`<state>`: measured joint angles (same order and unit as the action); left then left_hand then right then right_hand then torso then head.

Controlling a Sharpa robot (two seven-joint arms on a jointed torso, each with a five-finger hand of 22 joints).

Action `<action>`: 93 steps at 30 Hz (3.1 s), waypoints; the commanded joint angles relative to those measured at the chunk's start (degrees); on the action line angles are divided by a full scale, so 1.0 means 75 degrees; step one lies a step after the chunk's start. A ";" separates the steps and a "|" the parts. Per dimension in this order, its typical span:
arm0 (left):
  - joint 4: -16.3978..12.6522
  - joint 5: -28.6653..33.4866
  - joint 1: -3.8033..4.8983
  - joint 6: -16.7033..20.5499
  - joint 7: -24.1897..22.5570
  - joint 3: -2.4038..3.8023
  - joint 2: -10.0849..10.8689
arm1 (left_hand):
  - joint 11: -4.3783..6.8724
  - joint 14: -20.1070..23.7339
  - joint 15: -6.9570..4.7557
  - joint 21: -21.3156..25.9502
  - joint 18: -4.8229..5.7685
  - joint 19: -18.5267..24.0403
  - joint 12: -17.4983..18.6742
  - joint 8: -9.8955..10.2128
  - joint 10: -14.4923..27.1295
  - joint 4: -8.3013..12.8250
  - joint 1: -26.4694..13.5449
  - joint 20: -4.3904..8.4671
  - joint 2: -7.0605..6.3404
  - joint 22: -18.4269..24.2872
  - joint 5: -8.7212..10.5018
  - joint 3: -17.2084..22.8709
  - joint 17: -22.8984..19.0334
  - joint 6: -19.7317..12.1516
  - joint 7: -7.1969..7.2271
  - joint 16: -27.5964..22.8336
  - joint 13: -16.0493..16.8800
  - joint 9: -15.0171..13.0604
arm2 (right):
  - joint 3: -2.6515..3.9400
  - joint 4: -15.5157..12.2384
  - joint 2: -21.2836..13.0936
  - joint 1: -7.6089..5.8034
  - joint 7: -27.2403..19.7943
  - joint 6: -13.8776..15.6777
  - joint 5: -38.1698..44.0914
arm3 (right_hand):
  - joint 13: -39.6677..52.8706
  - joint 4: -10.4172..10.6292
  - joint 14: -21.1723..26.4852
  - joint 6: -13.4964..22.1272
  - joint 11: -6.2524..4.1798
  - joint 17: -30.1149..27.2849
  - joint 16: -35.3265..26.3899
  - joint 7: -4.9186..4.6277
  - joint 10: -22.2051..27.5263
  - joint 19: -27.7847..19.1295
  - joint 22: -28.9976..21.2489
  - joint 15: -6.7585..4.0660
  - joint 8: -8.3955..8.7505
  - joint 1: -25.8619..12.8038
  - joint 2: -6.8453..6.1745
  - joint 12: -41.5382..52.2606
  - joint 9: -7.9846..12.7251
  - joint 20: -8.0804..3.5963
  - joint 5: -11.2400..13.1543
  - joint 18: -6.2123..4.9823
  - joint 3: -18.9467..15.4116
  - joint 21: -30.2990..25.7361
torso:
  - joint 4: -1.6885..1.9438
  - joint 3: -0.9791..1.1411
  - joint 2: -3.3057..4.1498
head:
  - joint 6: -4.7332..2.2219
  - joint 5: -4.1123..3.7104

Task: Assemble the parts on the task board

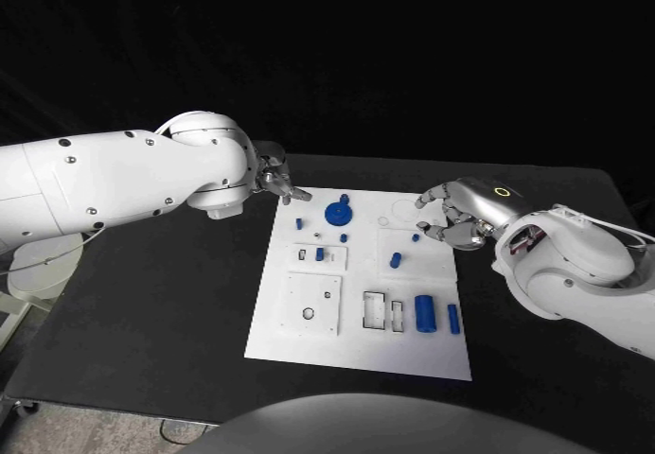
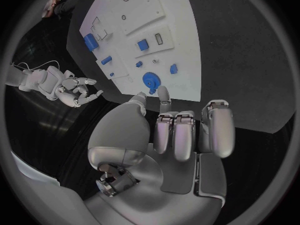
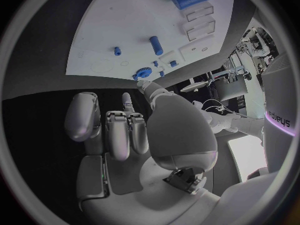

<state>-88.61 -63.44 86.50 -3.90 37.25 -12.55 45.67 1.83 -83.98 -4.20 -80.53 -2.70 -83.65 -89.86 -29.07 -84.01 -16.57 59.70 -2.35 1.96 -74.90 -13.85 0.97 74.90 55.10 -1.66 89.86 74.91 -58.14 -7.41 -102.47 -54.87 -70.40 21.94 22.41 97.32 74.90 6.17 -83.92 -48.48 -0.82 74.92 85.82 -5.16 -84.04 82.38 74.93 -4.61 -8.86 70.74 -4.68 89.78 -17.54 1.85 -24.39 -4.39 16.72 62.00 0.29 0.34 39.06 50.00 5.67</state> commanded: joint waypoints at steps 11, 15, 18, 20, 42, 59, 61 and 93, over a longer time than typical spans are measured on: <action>0.1106 -0.0225 -0.0381 -0.0352 -0.0001 -0.0035 -0.0609 | -0.0039 -0.0803 0.0023 0.0062 0.0015 -0.0023 -0.0018 0.0125 -0.0799 -0.0026 -0.0665 -0.0015 0.0302 -0.1509 0.0885 -0.0584 0.2013 -0.0056 -0.0054 0.0018 0.2012 -0.0182 | 0.0001 -0.0018 -0.0123 0.0002 -0.0181 0.0132 -0.0042 | 0.1970 0.0116 -0.0641 -0.0109 0.0036 0.1188 -0.0029 -0.0004 -0.0762 0.0005 0.1108 0.0053 -0.0051 -0.0097 0.0060 -0.0013 0.0034 0.0029 0.0023 -0.0094 0.0001 0.0040 | -0.0011 0.0000 0.0015 | 0.0000 -0.0014; 0.1294 -0.0230 -0.0450 -0.0309 -0.0040 -0.0036 -0.0712 | -0.0055 -0.0803 0.0043 0.0100 0.0007 -0.0007 -0.0018 0.0175 -0.0799 -0.0028 -0.0970 -0.0027 0.0366 -0.1513 0.1329 -0.0896 0.2013 -0.0042 -0.0072 0.0018 0.2012 -0.0248 | 0.0001 -0.0025 -0.0148 0.0002 -0.0176 0.0105 -0.0063 | 0.1972 0.0122 -0.0640 -0.0120 0.0035 0.1182 -0.0033 -0.0002 -0.0763 0.0009 0.1110 0.0052 -0.0055 -0.0103 0.0063 -0.0012 0.0037 0.0029 0.0023 -0.0093 0.0002 0.0048 | -0.0005 0.0009 0.0017 | 0.0000 -0.0010; 0.1385 -0.0227 -0.0483 -0.0310 -0.0058 -0.0037 -0.0764 | -0.0061 -0.0803 0.0046 0.0138 -0.0002 0.0014 -0.0018 0.0196 -0.0799 -0.0029 -0.1032 -0.0034 0.0379 -0.1504 0.1404 -0.0982 0.2013 -0.0043 -0.0077 0.0018 0.2012 -0.0262 | 0.0001 -0.0028 -0.0157 0.0002 -0.0171 0.0092 -0.0073 | 0.1967 0.0119 -0.0640 -0.0129 0.0031 0.1182 -0.0032 0.0003 -0.0759 0.0010 0.1110 0.0051 -0.0059 -0.0093 0.0070 -0.0016 0.0042 0.0028 0.0011 -0.0094 0.0011 0.0047 | 0.0000 0.0001 0.0017 | 0.0000 -0.0014; 0.1445 -0.0208 -0.0506 -0.0301 -0.0076 -0.0037 -0.0799 | -0.0062 -0.0803 0.0047 0.0165 -0.0008 0.0031 -0.0018 0.0199 -0.0799 -0.0029 -0.1038 -0.0034 0.0381 -0.1495 0.1408 -0.0992 0.2013 -0.0043 -0.0078 0.0018 0.2012 -0.0263 | 0.0001 -0.0026 -0.0157 0.0002 -0.0169 0.0091 -0.0078 | 0.1965 0.0115 -0.0640 -0.0133 0.0029 0.1182 -0.0032 0.0005 -0.0757 0.0011 0.1110 0.0050 -0.0060 -0.0086 0.0072 -0.0018 0.0045 0.0027 0.0004 -0.0093 0.0016 0.0049 | 0.0001 0.0002 0.0013 | 0.0000 -0.0008; 0.1755 0.0002 -0.0707 -0.0554 -0.0112 -0.0039 -0.1074 | -0.0135 -0.0803 0.0118 0.0506 -0.0078 0.0230 0.0211 0.0558 -0.0608 0.0009 -0.0581 -0.0102 0.0590 -0.1414 0.1026 -0.1141 0.2013 -0.0110 -0.0152 0.0018 0.1862 -0.0212 | 0.0000 -0.0024 -0.0122 0.0005 -0.0147 0.0090 -0.0084 | 0.1921 0.0090 -0.0636 -0.0146 0.0024 0.1159 -0.0048 0.0005 -0.0723 0.0006 0.1102 0.0044 -0.0059 -0.0031 0.0104 -0.0063 0.0069 0.0023 -0.0037 -0.0100 0.0063 0.0017 | 0.0001 0.0004 0.0005 | 0.0000 0.0057; 0.1810 0.0254 -0.0778 -0.0654 -0.0079 -0.0039 -0.1108 | -0.0145 -0.0803 0.0130 0.0572 -0.0089 0.0255 0.0233 0.0705 -0.0589 0.0012 -0.0384 -0.0118 0.0688 -0.1409 0.0644 -0.1191 0.2013 -0.0063 -0.0160 0.0018 0.1849 -0.0209 | 0.0000 -0.0050 -0.0126 0.0006 -0.0130 0.0087 -0.0079 | 0.1892 0.0073 -0.0632 -0.0146 0.0024 0.1144 -0.0059 0.0003 -0.0700 -0.0011 0.1087 0.0043 -0.0056 -0.0005 0.0108 -0.0092 0.0081 0.0021 -0.0047 -0.0112 0.0081 -0.0048 | -0.0013 0.0006 0.0010 | 0.0000 0.0030; 0.1817 0.0299 -0.0793 -0.0669 -0.0074 -0.0039 -0.1105 | -0.0146 -0.0803 0.0131 0.0578 -0.0089 0.0255 0.0237 0.0733 -0.0585 0.0020 -0.0334 -0.0119 0.0697 -0.1410 0.0550 -0.1199 0.2013 -0.0057 -0.0160 0.0018 0.1846 -0.0212 | 0.0000 -0.0048 -0.0127 0.0006 -0.0124 0.0075 -0.0080 | 0.1892 0.0073 -0.0632 -0.0146 0.0024 0.1144 -0.0059 0.0003 -0.0700 -0.0011 0.1087 0.0043 -0.0056 -0.0005 0.0108 -0.0092 0.0081 0.0021 -0.0047 -0.0112 0.0081 -0.0048 | -0.0008 0.0004 0.0008 | 0.0000 0.0026; 0.1862 0.0439 -0.0898 -0.0636 -0.0084 -0.0037 -0.1181 | -0.0122 -0.0803 0.0115 0.0628 -0.0094 0.0253 0.0235 0.0963 -0.0585 0.0102 0.0422 -0.0107 0.0765 -0.1411 -0.0581 -0.1068 0.2013 -0.0004 -0.0129 0.0018 0.1849 -0.0293 | -0.0001 0.0086 -0.0027 0.0045 -0.0179 0.0068 -0.0187 | 0.1815 0.0038 -0.0614 -0.0171 0.0031 0.1062 -0.0118 -0.0007 -0.0639 -0.0065 0.1043 0.0046 -0.0060 0.0066 0.0159 -0.0170 0.0117 0.0022 -0.0085 -0.0141 0.0154 -0.0227 | -0.0010 -0.0001 0.0005 | 0.0000 -0.0011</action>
<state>-74.69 -60.35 79.79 -8.05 37.02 -12.84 36.95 1.00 -83.98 -3.78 -76.10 -2.70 -82.11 -88.26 -22.15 -84.01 -16.00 62.34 -3.07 7.76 -74.91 -17.98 -7.32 74.91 54.66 -2.53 89.86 74.93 -60.26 -7.44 -101.89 -55.08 -70.08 20.78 22.72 95.98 74.92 6.34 -83.91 -49.25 -0.82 74.93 85.24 -5.20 -84.04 82.17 74.93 -4.62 -9.07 71.11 -3.69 88.68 -16.74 2.06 -24.85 -4.39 17.51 60.46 0.21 0.34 39.11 50.00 5.62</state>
